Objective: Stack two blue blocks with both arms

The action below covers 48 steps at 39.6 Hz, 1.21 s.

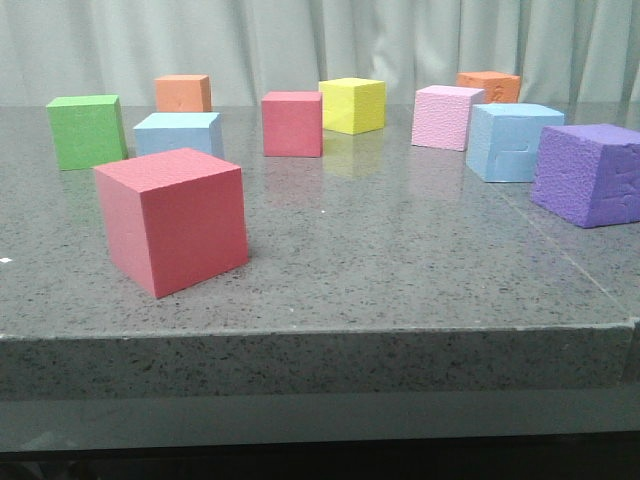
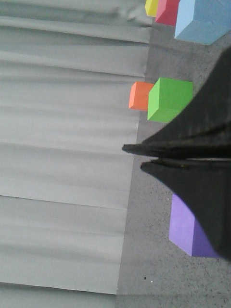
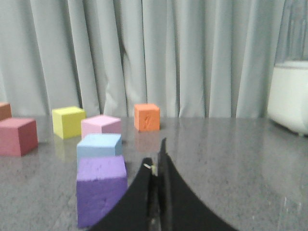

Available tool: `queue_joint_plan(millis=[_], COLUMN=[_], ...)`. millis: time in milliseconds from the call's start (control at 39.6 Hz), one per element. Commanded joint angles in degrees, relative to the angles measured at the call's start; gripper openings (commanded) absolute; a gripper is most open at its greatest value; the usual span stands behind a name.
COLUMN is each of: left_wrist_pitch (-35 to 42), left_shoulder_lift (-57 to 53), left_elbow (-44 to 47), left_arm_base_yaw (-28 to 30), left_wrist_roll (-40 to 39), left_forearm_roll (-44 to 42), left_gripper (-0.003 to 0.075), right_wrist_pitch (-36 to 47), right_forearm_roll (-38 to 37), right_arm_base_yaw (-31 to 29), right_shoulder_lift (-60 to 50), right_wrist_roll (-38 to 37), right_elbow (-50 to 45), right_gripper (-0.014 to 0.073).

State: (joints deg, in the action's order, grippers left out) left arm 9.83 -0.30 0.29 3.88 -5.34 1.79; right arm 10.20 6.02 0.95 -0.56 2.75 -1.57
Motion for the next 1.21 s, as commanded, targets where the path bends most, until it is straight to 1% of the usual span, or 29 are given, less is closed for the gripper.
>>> queue_joint_plan(millis=[0, 101, 126, 202, 252, 353, 479, 605, 732, 908, 959, 1034, 1186], left_wrist_pitch=[7.55, 12.98, 13.92, 13.82, 13.35, 12.56, 5.75, -0.98, -8.70, -24.46, -27.15, -28.85, -27.15], left_shoulder_lift=[-1.00, -1.00, -1.00, -1.00, -0.79, 0.20, 5.04, 12.91, 21.08, 31.86, 34.06, 36.99, 39.47], left_elbow=[0.20, 0.10, -0.14, -1.37, -2.88, -7.00, -15.31, -23.73, -32.05, -42.33, -44.18, -46.17, -47.09], left_arm_base_yaw=[-0.08, -0.08, -0.08, -0.08, -0.08, -0.08, -0.08, -0.08, -0.08, -0.08, -0.08, -0.08, -0.08], left_wrist_roll=[-0.20, -0.20, -0.20, -0.29, -0.29, -0.29, -0.29, -0.29, -0.29, -0.29, -0.29, -0.29, -0.29], left_forearm_roll=[0.38, 0.38, 0.38, 0.38, 0.38, 0.38, -0.64, -2.93, -3.06, -3.06, -3.06, -3.06, -3.06], left_gripper=[-0.0020, -0.0020, -0.0020, -0.0020, -0.0020, -0.0020, -0.0020, -0.0020, -0.0020, -0.0020, -0.0020, -0.0020, -0.0020], right_wrist_pitch=[7.81, 4.80, 2.82, -2.53, -8.21, -16.60, -19.70, -21.78, -27.42, -33.44, -34.09, -33.87, -32.44], right_forearm_roll=[0.74, 0.74, 0.74, 0.74, 0.74, 0.74, 0.74, 0.74, 0.74, 0.74, 0.74, 0.74, 0.74], right_arm_base_yaw=[-0.28, -0.28, -0.28, -0.28, -0.28, -0.28, -0.28, -0.28, -0.28, -0.28, -0.28, -0.28, -0.28], right_shoulder_lift=[-1.06, -1.06, -1.06, -0.99, -0.67, 1.29, 7.42, 15.19, 22.71, 32.95, 35.00, 37.46, 38.44], right_wrist_roll=[-0.29, -0.29, -0.29, -0.29, -0.29, -0.29, -0.24, -0.24, -0.24, -0.24, -0.24, -0.24, -0.24], right_elbow=[2.13, 5.78, 6.98, 10.71, 13.37, 18.98, 25.89, 32.23, 39.26, 46.36, 47.39, 48.09, 48.08], right_gripper=[-0.0068, -0.0068, -0.0068, -0.0068, -0.0068, -0.0068, -0.0068, -0.0068, -0.0068, -0.0068, -0.0068, -0.0068, -0.0068])
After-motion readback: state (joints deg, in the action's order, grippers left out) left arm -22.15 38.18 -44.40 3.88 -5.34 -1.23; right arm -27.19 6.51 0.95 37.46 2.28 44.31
